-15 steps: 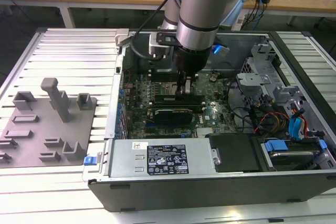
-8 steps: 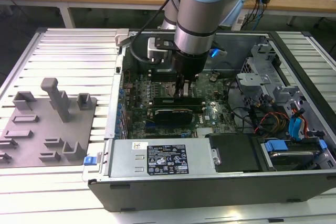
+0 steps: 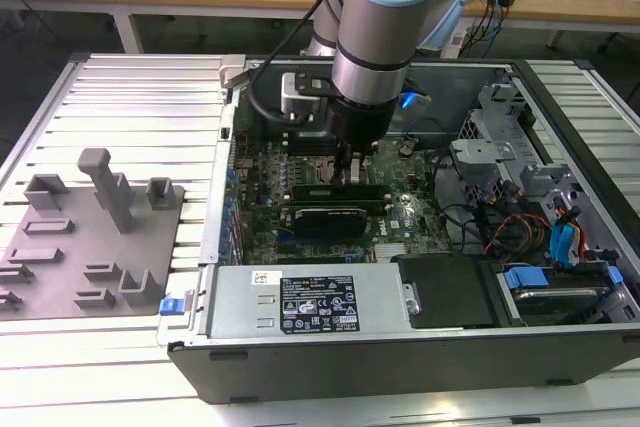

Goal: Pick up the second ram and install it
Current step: 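Insert the second ram into the second slot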

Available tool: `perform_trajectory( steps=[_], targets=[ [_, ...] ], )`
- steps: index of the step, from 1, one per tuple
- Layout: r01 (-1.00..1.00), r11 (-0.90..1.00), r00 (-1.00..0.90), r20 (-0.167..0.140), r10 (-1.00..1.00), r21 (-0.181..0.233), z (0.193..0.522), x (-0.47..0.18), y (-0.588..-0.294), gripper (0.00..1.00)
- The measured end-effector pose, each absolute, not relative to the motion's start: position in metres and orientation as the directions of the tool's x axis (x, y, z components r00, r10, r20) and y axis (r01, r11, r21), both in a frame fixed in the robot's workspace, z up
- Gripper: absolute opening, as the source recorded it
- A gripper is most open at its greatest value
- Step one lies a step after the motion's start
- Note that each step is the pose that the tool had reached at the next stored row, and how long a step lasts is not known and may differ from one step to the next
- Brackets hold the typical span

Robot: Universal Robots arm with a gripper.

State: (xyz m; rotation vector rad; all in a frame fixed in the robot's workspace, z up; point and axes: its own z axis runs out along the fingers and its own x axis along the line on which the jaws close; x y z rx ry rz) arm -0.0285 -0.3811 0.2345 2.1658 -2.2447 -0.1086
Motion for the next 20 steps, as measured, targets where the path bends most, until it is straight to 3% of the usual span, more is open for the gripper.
perform_trajectory(
  steps=[20],
  targets=[
    [-0.997,0.048,-0.051,-0.039,-0.998,0.065,0.2306,-0.0267,-0.3809,0.13]
  ],
)
